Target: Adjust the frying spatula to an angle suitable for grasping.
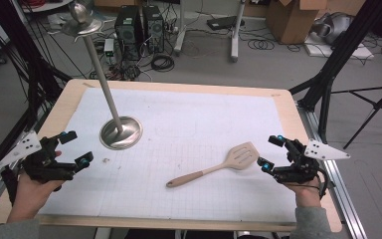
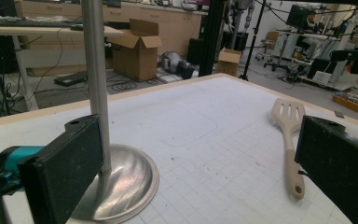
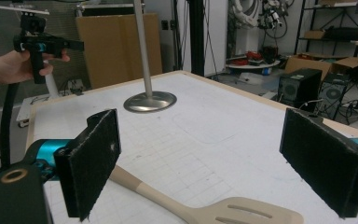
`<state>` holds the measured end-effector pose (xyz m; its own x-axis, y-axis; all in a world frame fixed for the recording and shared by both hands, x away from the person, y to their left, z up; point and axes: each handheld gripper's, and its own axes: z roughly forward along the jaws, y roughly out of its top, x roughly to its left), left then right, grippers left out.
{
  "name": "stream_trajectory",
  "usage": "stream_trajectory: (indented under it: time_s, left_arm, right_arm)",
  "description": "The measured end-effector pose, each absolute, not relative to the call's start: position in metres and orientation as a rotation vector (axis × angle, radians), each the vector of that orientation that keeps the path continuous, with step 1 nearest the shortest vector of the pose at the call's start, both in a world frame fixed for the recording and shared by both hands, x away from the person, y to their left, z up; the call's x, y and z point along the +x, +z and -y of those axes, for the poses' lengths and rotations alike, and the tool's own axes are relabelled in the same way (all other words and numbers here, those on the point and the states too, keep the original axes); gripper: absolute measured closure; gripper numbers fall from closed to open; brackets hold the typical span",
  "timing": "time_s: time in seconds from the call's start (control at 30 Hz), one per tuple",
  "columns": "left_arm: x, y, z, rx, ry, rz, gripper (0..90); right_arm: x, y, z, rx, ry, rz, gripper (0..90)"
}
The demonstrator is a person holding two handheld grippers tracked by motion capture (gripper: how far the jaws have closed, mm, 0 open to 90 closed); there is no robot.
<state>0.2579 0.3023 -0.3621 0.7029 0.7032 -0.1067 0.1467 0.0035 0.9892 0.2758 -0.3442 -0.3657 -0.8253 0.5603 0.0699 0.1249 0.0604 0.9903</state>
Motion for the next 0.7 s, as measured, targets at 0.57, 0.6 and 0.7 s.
stream_trajectory:
  time_s: [0.57, 0.6, 0.7]
  left_arm:
    - [0.255, -0.363, -0.302, 1.539, 0.492, -0.716, 1.9]
    - [0.255, -0.364, -0.302, 1.543, 0.492, -0.715, 1.9]
    - [0.255, -0.364, -0.302, 1.541, 0.490, -0.714, 1.9]
  right_arm:
    - [0.281, -0.366, 0.333, 0.677, 1.816, -2.038, 11.6]
    - [0.281, -0.366, 0.330, 0.669, 1.803, -2.058, 11.8]
    - [0.283, -0.367, 0.326, 0.654, 1.800, -2.084, 14.2]
